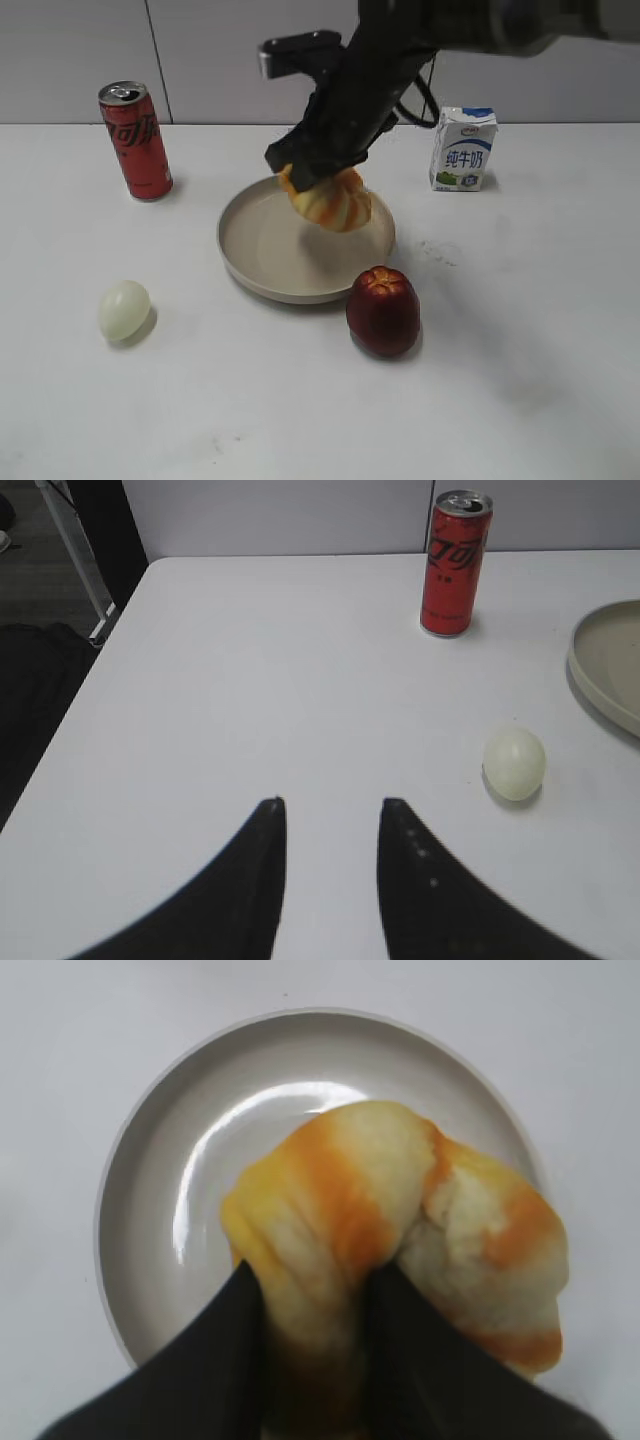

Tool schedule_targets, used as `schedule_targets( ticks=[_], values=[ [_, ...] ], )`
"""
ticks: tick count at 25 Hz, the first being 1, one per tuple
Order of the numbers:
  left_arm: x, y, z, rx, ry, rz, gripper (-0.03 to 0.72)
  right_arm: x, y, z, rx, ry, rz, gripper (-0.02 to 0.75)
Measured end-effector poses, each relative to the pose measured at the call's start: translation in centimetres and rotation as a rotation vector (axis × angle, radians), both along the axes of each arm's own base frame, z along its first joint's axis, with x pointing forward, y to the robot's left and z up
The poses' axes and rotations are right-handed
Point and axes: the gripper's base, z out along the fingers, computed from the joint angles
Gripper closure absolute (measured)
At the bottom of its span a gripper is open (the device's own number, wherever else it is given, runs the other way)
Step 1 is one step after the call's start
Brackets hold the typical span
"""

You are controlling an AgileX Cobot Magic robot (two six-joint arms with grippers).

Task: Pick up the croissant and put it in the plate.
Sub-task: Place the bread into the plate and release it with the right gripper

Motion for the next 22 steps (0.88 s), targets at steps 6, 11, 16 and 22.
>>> schedule_targets(
  ticks=[6,11,16,22],
  values=[
    [0.0,0.0,0.0,0.000,0.000,0.000,0.458,0.2,0.4,-4.0,-0.047,0.070,0.006,0.307],
    [0.0,0.0,0.0,0.000,0.000,0.000,0.458,0.0,0.5,-3.5,-0.049,0.097,0.012,0.101],
    [0.0,0.0,0.0,0.000,0.000,0.000,0.458,-0.4,0.0,0.8,-0.043,0.106,0.028,0.089],
    [0.0,0.0,0.0,0.000,0.000,0.000,0.459,-1.0,-4.3,8.7,-0.023,0.130,-0.043,0.088]
  ],
)
